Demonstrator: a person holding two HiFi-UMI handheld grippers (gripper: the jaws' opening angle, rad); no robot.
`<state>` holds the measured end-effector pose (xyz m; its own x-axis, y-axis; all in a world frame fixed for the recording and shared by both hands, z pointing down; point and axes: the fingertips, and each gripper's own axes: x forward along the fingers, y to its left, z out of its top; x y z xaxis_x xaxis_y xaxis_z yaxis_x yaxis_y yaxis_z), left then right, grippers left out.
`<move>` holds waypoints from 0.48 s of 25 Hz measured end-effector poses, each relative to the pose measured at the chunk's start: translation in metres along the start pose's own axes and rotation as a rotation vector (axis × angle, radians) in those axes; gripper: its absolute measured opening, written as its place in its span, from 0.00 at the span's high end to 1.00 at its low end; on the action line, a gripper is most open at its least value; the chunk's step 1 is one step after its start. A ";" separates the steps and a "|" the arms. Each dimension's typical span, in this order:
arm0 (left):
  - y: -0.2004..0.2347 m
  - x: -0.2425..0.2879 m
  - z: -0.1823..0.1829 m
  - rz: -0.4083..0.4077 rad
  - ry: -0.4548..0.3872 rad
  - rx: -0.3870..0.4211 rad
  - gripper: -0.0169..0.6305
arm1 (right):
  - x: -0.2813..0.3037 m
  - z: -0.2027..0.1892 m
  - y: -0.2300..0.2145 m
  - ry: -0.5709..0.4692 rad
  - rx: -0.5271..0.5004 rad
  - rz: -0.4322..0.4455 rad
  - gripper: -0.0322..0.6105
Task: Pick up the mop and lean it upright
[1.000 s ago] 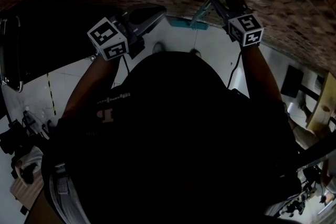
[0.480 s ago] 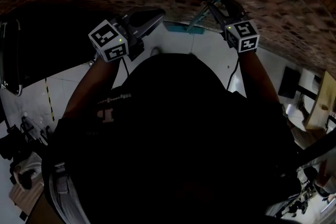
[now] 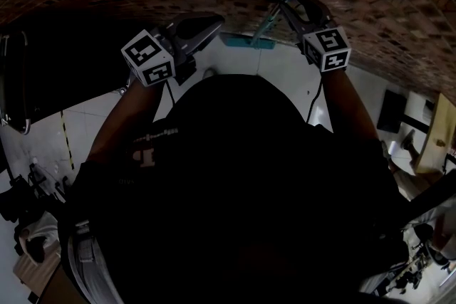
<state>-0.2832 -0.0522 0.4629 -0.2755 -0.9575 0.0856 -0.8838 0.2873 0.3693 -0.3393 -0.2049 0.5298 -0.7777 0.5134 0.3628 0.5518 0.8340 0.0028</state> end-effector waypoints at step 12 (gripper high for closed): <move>0.001 -0.002 -0.001 0.002 -0.022 0.018 0.97 | -0.023 -0.003 -0.002 -0.018 0.038 -0.016 0.64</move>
<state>-0.2836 -0.0496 0.4637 -0.2857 -0.9561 0.0655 -0.8898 0.2901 0.3522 -0.3219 -0.2185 0.5244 -0.7918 0.5031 0.3462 0.5275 0.8491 -0.0274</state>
